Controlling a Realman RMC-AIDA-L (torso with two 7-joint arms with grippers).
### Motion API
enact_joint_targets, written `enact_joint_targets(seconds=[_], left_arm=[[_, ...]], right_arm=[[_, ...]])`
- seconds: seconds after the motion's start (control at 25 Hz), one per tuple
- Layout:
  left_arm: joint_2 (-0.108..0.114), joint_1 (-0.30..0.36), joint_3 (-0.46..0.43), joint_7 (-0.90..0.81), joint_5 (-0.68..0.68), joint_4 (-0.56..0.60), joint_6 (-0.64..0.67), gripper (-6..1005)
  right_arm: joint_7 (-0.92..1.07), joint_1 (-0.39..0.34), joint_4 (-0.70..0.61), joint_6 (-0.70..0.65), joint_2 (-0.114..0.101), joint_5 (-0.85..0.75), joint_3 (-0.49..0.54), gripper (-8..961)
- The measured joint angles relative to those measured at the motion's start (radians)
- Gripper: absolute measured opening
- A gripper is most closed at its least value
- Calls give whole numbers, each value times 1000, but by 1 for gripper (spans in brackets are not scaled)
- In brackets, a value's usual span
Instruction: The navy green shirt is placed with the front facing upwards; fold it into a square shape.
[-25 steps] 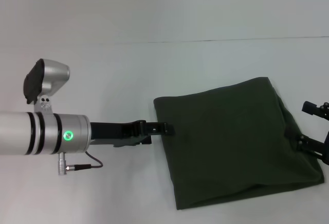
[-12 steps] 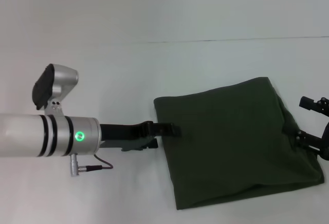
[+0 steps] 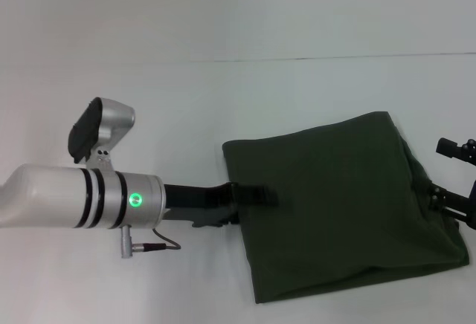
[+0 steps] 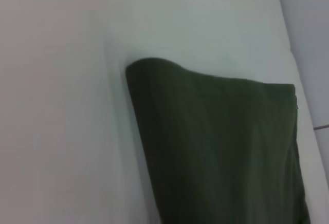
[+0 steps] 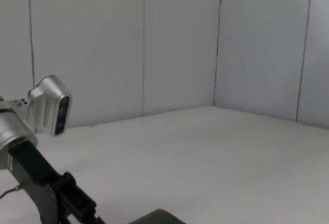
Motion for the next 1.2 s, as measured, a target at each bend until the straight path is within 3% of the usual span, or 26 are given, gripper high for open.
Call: enact_joint_targets(seconds=[0.4,0.64,0.72,0.96,1.2], left_arm=[[0,-14,8,-5,4,-24,-5,792],[0,-15,8,0,2,-24,-3,578],[0,-14,6,0,-1,-24,-2,356],[0,-13,7,16,-2,-25,11,124],[0,-9,7,38,-1,5,18,92]], right_arm=[[11,-4,0,-6,-4,0,-2,794],[11,-9,0,-10,-2,0,-2,795],[11,-10,0,-11,-1,0,-2,795],[11,-12,0,-11,4,0,0,795],[11,-12,1,-11,7,0,3,795]])
